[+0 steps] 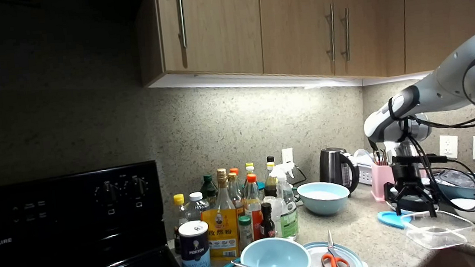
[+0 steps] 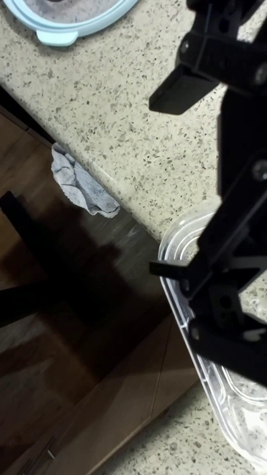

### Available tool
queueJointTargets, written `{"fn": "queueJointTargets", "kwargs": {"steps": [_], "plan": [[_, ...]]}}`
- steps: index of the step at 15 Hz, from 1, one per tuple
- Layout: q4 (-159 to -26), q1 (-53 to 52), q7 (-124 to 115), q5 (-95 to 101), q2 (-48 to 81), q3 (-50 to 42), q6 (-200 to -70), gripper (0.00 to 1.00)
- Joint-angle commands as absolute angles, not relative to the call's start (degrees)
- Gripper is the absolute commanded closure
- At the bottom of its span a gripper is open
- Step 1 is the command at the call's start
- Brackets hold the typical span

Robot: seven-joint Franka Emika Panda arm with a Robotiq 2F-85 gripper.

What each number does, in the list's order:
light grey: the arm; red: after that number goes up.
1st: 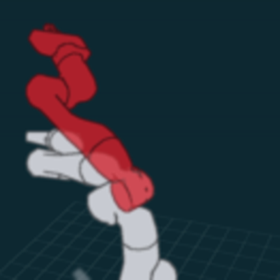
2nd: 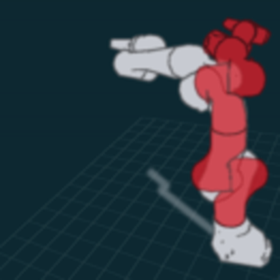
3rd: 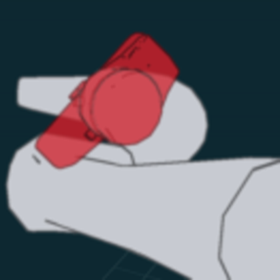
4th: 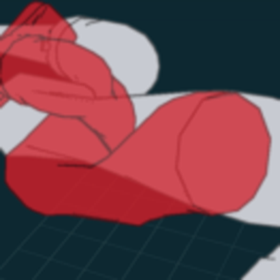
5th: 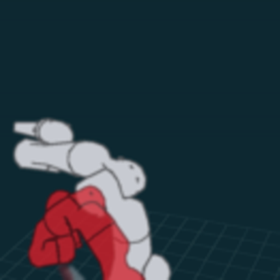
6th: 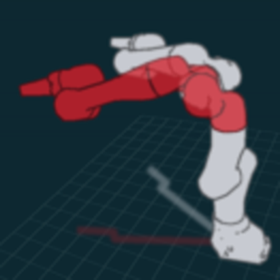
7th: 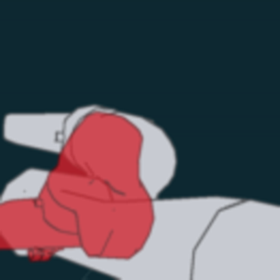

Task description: Turn the transparent bowl to the left

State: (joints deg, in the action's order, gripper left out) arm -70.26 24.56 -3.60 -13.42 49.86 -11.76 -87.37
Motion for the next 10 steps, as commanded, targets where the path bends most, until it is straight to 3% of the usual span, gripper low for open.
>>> {"fn": "queueJointTargets", "kwargs": {"steps": [1,10], "plan": [[-60.9,28.4,-11.1,-19.2,55.9,-10.5,-82.4,0.0],[-58.7,28.2,-7.9,-16.9,58.4,-10.9,-82.5,0.0]]}}
